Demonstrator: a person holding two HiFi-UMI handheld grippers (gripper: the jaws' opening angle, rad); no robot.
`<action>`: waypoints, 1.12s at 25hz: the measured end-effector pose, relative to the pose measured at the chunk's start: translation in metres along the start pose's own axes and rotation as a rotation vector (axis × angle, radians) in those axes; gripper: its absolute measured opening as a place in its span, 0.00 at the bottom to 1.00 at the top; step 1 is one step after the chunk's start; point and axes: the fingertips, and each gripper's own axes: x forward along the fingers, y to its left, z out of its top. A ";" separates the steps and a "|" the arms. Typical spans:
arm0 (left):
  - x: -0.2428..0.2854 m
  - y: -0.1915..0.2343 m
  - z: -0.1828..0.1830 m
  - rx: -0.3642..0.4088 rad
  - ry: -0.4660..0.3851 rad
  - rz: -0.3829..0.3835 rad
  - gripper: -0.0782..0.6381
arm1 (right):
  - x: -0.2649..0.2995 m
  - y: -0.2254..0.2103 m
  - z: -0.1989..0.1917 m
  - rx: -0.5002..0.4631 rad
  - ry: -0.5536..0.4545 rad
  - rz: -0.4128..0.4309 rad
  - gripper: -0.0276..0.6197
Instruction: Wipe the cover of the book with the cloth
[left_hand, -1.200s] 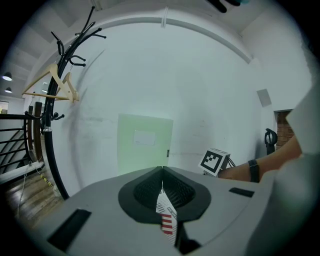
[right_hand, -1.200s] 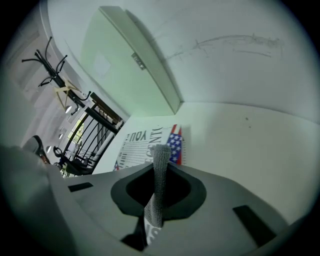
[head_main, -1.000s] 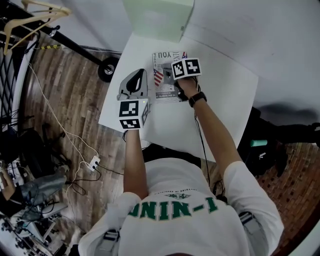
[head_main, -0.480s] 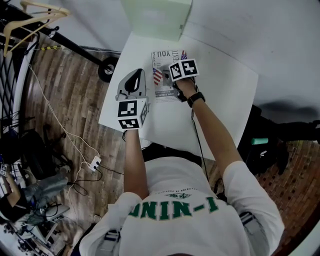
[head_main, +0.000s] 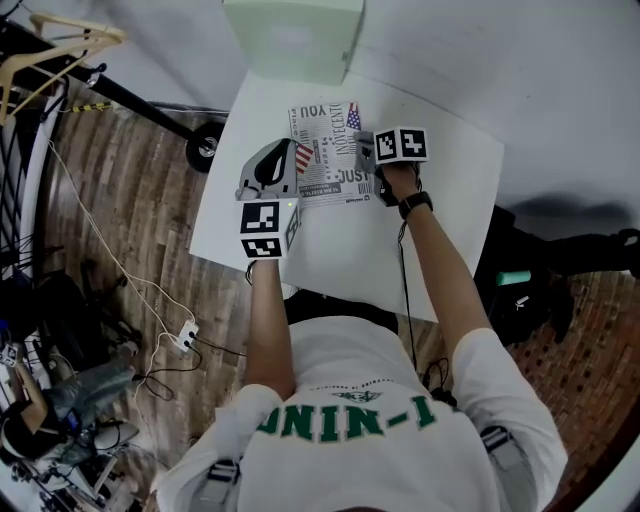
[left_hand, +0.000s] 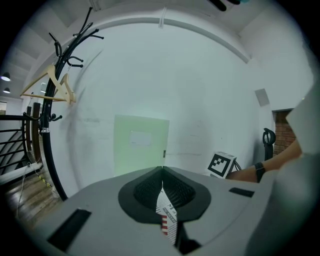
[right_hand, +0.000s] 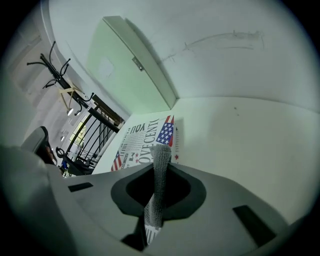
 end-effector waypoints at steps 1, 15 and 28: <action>-0.002 0.002 0.001 0.000 -0.002 0.005 0.13 | 0.000 0.000 0.001 -0.012 0.005 -0.016 0.09; -0.030 0.034 -0.004 -0.003 0.019 0.104 0.13 | 0.066 0.156 -0.037 -0.127 0.134 0.223 0.09; -0.013 0.010 -0.006 0.002 0.016 0.041 0.13 | 0.013 0.040 -0.029 -0.050 0.072 0.070 0.09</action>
